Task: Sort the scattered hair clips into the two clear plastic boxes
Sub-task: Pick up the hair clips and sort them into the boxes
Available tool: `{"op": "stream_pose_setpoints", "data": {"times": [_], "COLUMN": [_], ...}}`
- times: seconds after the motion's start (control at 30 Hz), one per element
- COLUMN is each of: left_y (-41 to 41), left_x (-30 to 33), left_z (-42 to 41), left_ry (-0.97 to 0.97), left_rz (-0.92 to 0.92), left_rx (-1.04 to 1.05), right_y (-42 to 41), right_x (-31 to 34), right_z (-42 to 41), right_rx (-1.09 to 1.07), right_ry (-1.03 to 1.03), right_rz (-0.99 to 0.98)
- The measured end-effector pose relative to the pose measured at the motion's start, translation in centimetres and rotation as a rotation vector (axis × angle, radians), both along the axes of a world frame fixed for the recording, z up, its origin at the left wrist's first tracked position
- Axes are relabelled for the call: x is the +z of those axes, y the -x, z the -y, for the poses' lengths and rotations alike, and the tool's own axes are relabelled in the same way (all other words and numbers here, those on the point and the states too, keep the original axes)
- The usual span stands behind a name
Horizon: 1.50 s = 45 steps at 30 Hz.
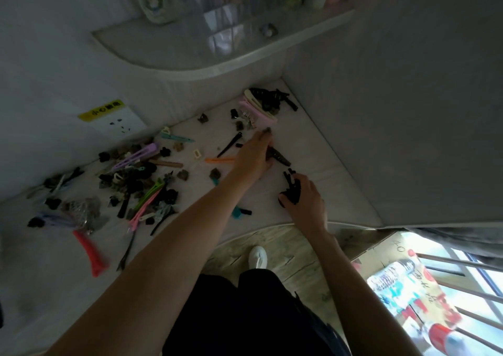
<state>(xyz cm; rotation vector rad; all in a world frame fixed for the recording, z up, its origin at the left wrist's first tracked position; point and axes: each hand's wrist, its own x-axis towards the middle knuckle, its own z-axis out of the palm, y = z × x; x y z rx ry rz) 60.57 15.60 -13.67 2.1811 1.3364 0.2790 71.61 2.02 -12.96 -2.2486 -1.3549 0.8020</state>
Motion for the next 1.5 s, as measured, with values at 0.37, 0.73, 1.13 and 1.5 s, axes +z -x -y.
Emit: {"op": "stream_pose_setpoints", "data": {"times": [0.37,0.73,1.13,1.5], "left_y": [3.2,27.7,52.8,59.7], "left_x": [3.4,8.3,11.7,7.4], "left_z": [0.9,5.3,11.2,10.6], "left_ry": [-0.111,-0.113,-0.198,-0.002], "left_rz": [0.237,-0.068,-0.070,-0.251], "left_rx": [0.263,0.607,0.895,0.752], "right_y": [0.4,16.6,40.7,53.7], "right_x": [3.4,6.0,8.1,8.7], "right_z": [-1.1,-6.9,-8.2,-8.6], "right_rx": [0.040,0.512,0.831,0.811], "right_ry": [-0.159,-0.078,-0.070,-0.060], "right_rz": [-0.107,-0.315,-0.338,-0.437]}}
